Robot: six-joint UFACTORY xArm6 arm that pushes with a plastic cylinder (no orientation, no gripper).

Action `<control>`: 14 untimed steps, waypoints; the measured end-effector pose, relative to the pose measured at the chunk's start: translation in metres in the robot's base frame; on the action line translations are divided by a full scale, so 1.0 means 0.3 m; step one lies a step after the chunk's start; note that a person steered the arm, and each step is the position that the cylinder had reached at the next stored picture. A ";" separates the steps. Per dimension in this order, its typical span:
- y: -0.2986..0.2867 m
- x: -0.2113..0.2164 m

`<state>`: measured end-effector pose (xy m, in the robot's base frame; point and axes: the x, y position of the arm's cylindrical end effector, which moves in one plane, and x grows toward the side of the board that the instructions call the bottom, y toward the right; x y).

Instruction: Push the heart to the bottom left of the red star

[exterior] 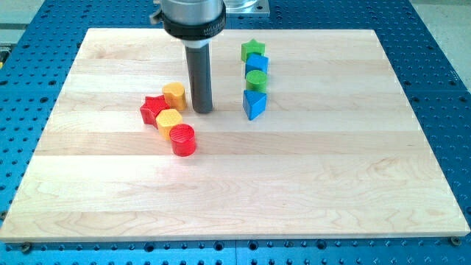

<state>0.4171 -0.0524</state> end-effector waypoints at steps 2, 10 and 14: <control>-0.112 -0.149; -0.359 -0.144; -0.540 0.082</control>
<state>0.4418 -0.2145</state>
